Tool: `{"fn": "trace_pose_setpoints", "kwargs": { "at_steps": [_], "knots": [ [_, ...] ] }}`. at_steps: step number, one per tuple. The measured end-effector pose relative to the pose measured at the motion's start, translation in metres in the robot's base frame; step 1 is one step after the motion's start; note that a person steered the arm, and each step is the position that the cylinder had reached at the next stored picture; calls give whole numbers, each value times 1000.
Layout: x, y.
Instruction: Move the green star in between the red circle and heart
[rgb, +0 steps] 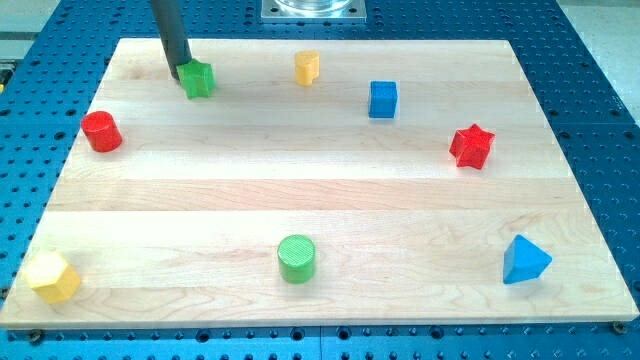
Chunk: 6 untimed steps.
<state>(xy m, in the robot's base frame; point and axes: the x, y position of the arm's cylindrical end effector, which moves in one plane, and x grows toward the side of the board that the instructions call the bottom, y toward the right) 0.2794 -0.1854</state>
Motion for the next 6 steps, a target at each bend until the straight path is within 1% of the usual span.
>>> {"fn": "trace_pose_setpoints", "kwargs": {
  "at_steps": [1,2,3,4,6],
  "knots": [
    [22,0],
    [29,-2],
    [10,-17],
    [14,-9],
    [42,25]
  ]
}}
